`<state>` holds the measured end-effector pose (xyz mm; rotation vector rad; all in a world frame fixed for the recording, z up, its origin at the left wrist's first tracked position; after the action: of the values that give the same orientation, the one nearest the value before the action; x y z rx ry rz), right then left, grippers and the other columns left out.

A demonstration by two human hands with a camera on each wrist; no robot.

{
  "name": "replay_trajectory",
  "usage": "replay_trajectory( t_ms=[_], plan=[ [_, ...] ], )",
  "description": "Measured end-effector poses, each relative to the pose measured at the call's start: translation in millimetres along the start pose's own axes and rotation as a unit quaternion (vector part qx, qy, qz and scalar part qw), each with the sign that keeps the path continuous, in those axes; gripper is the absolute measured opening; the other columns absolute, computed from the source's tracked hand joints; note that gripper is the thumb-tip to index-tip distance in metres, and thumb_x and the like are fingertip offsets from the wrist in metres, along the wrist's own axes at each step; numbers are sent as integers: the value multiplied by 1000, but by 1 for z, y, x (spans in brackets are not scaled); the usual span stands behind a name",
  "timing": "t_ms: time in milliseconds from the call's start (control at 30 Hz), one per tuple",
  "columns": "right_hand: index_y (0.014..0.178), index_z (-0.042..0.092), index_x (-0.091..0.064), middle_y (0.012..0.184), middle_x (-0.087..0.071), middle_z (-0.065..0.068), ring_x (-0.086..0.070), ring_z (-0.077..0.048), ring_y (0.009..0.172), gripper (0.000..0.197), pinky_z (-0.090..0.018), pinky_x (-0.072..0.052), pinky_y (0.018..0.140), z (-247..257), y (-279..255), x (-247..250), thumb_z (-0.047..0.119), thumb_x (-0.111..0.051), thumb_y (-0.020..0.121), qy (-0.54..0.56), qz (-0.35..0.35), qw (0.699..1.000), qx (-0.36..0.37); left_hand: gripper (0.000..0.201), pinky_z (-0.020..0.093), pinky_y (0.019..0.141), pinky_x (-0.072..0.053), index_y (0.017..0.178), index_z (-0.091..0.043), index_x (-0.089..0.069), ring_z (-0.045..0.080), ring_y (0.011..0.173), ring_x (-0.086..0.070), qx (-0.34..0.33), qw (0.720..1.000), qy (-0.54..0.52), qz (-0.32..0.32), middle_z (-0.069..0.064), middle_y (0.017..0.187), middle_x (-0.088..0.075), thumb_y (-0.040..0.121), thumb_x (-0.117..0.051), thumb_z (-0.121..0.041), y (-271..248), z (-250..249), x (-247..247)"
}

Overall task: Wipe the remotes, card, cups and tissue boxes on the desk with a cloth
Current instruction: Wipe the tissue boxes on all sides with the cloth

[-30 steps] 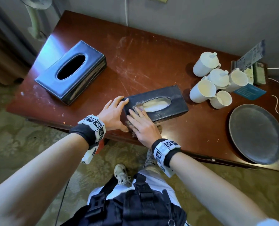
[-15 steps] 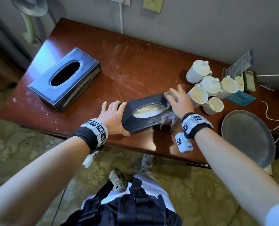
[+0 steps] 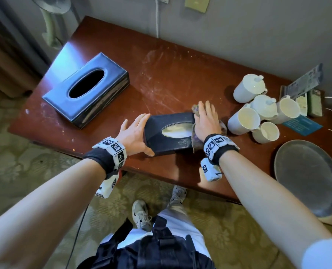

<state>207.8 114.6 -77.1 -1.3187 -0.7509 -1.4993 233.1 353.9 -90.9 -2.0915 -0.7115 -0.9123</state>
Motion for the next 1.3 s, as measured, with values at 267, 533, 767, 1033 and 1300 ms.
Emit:
replay_trajectory(
  t_ms=[267, 533, 767, 1033, 1300],
  plan=[
    [156, 32, -13, 165, 3, -9, 2, -29, 151, 57, -46, 3, 122, 52, -7, -28, 48, -13, 101, -57, 93, 987, 117, 135, 50, 121, 12, 157, -21, 3, 13, 153, -3, 20, 1000, 5, -5, -1, 166, -4, 62, -88, -52, -1, 6, 1],
    [155, 35, -16, 164, -7, -11, -3, -37, 149, 51, -53, -1, 120, 21, 1, -15, 39, -22, 105, -14, 62, 997, -33, 140, 51, 120, 14, 156, -26, 12, 14, 152, 10, 32, 999, -19, -29, 0, 167, 0, 62, -87, -54, -6, 10, 0],
    [154, 36, -20, 164, -9, -3, -2, -28, 151, 51, -46, -1, 122, 135, -43, -42, 47, -26, 104, -6, 91, 978, 187, 153, 49, 121, 14, 152, -21, 26, 12, 153, 0, 37, 997, -60, -37, -1, 166, -11, 58, -90, -52, -7, 12, 2],
    [153, 37, -26, 164, -14, -6, -8, -28, 150, 47, -43, -6, 122, 135, -20, -39, 39, -29, 106, -50, 73, 974, 210, 152, 49, 121, 14, 152, -21, 26, 13, 152, -8, 29, 993, -106, -43, 0, 166, -11, 59, -90, -47, -7, 14, -4],
    [142, 31, -50, 160, -27, -3, -15, -26, 150, 41, -40, -12, 120, 141, -80, -40, 29, -50, 101, 19, 109, 937, 332, 150, 49, 119, 16, 152, -21, 27, 14, 153, 4, -1, 997, -52, -49, 1, 167, 0, 60, -87, -56, -7, 12, 0]
  ],
)
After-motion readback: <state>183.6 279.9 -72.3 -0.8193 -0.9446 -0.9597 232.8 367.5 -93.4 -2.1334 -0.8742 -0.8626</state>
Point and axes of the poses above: each hand's wrist, its own y-axis towards the middle knuckle, its own x-axis out of the back of the hand, z = x × y, the point moved 10 cm from there along y, towards the middle knuckle
